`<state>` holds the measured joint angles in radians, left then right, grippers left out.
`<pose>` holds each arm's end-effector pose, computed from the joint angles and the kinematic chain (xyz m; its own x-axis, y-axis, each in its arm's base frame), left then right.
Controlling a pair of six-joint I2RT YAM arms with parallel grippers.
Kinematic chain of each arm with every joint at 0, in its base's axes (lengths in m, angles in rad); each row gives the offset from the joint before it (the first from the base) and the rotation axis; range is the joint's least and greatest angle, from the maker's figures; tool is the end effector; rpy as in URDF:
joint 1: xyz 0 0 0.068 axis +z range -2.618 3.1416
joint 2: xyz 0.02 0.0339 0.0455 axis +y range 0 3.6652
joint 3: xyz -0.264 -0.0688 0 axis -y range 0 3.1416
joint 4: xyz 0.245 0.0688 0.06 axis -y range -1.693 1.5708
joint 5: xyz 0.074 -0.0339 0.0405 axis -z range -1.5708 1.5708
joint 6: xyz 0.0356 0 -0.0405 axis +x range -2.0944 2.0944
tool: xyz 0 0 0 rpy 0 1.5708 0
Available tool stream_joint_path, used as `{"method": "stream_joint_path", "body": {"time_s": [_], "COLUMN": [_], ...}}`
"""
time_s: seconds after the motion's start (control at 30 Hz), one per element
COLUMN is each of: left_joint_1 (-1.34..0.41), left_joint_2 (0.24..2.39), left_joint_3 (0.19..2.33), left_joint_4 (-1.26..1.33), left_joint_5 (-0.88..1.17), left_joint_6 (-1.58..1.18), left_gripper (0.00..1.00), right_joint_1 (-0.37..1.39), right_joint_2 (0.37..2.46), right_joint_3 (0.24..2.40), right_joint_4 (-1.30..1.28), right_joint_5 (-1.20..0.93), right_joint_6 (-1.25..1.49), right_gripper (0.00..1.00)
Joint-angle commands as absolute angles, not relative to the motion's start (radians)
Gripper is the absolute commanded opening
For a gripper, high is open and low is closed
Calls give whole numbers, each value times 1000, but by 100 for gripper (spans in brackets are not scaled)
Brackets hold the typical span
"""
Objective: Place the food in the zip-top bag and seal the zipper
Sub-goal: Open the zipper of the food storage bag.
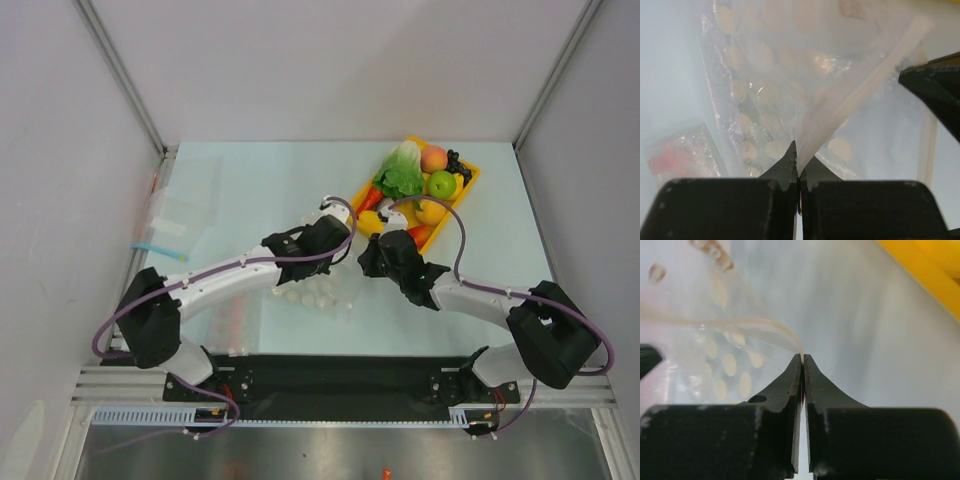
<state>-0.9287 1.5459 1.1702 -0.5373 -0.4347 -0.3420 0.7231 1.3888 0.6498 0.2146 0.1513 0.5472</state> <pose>0.2086 -0.2540 0.2592 -0.6384 0.3457 -0.6877 0.3801 0.9185 0.1089 0.2197 0.1867 0.1978 -0.6100 0.1476 -0.7785 -0.2798 0.8791 0.3859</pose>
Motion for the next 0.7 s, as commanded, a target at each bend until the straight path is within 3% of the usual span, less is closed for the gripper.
{"method": "stream_joint_path", "body": {"time_s": [0.0,0.07,0.1,0.17,0.33,0.53,0.57,0.67], "left_joint_1": [-959,-969,-977,-980,-980,-957,-948,-936], "left_joint_2": [1462,1437,1431,1425,1466,1502,1502,1491], "left_joint_3": [1206,1206,1203,1198,1203,1190,1186,1167], "left_joint_4": [-599,-617,-618,-611,-584,-516,-500,-476], "left_joint_5": [-558,-610,-615,-588,-523,-404,-379,-367], "left_joint_6": [-342,-354,-356,-354,-341,-328,-328,-328], "left_gripper": [1,1,1,1,1,0,0,0], "right_joint_1": [709,707,710,709,709,715,718,719], "right_joint_2": [1404,1397,1382,1370,1325,1295,1299,1304], "right_joint_3": [704,704,701,687,649,606,615,617], "right_joint_4": [151,135,141,149,224,353,350,345], "right_joint_5": [248,294,302,302,238,57,46,66], "right_joint_6": [566,569,568,563,538,480,473,480], "right_gripper": [8,20,34,50,57,46,31,8]}}
